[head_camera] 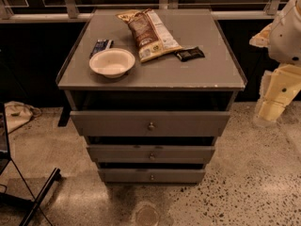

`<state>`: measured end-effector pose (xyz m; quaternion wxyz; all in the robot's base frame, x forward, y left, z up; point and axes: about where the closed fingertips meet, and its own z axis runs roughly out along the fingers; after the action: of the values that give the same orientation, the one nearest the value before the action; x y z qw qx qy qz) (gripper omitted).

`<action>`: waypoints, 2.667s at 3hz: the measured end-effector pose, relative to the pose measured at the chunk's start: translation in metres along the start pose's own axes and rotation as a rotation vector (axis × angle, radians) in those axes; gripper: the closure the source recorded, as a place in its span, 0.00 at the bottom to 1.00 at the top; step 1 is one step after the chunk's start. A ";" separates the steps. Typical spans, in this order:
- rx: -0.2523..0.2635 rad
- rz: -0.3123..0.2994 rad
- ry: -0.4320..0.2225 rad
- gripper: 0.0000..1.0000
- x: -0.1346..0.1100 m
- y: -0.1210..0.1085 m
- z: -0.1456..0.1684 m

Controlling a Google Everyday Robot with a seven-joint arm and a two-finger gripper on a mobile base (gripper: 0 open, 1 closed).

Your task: Open bottom drawer

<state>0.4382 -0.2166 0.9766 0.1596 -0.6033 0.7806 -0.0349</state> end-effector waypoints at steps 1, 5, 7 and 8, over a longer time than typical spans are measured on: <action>0.000 0.000 0.000 0.00 0.000 0.000 0.000; -0.084 0.486 -0.431 0.00 0.042 0.034 0.182; -0.070 0.530 -0.478 0.00 0.040 0.023 0.200; -0.071 0.602 -0.555 0.00 0.051 0.034 0.233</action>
Offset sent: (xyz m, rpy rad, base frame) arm -0.0110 0.0028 0.0083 0.0313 -0.1627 -0.0716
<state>0.4630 -0.2233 0.7369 0.3463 -0.3396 0.8503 0.2044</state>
